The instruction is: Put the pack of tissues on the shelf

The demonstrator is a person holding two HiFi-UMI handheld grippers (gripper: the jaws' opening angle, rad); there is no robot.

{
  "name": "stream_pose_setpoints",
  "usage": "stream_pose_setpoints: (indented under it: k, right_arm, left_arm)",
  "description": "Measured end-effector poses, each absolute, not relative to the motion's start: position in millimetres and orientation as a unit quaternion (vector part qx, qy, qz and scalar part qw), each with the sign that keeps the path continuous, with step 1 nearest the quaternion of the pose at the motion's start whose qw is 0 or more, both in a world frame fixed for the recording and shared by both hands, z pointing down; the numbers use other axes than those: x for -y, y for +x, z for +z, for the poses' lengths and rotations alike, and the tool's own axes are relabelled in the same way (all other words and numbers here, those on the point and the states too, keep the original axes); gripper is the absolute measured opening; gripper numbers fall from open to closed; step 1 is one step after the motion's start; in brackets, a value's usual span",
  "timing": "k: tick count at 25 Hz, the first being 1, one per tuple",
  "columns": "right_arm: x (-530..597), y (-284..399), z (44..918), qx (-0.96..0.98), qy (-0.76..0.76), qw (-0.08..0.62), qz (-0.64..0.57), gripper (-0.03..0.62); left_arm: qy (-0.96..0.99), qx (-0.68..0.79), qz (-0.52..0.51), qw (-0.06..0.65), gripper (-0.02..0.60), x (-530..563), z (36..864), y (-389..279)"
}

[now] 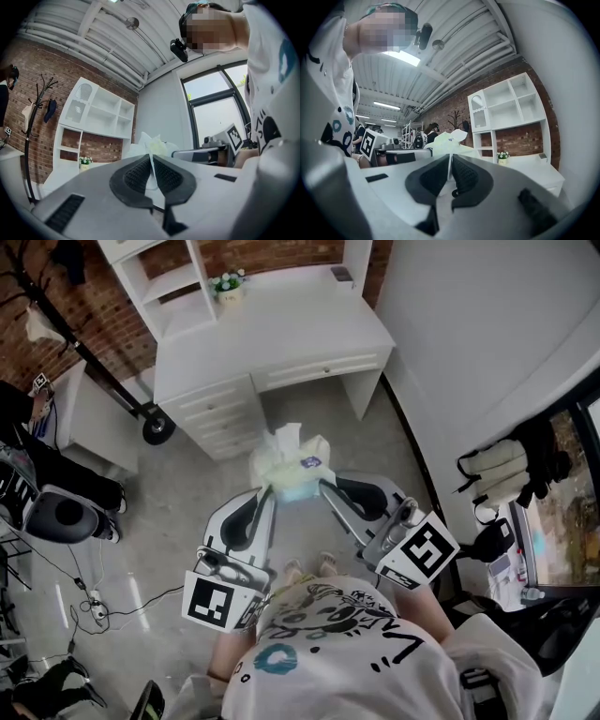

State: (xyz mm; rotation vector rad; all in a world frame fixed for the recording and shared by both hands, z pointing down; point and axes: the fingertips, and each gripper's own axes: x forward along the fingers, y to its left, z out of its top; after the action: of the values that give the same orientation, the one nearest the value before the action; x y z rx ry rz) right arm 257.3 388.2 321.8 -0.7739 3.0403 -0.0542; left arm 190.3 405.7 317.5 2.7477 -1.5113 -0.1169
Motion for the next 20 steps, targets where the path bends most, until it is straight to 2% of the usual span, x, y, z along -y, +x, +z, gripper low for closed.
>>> stream_pose_setpoints:
  k: [7, 20]
  right_arm:
    - [-384.9, 246.0, 327.2, -0.968, -0.248, 0.003, -0.028, 0.034]
    - [-368.4, 183.5, 340.0, -0.968, -0.25, 0.003, -0.04, 0.034]
  left_arm:
    - [0.877, 0.48, -0.032, 0.007, 0.02, -402.4, 322.8, 178.5]
    - [0.875, 0.482, -0.032, 0.023, 0.02, -385.0, 335.0, 115.4]
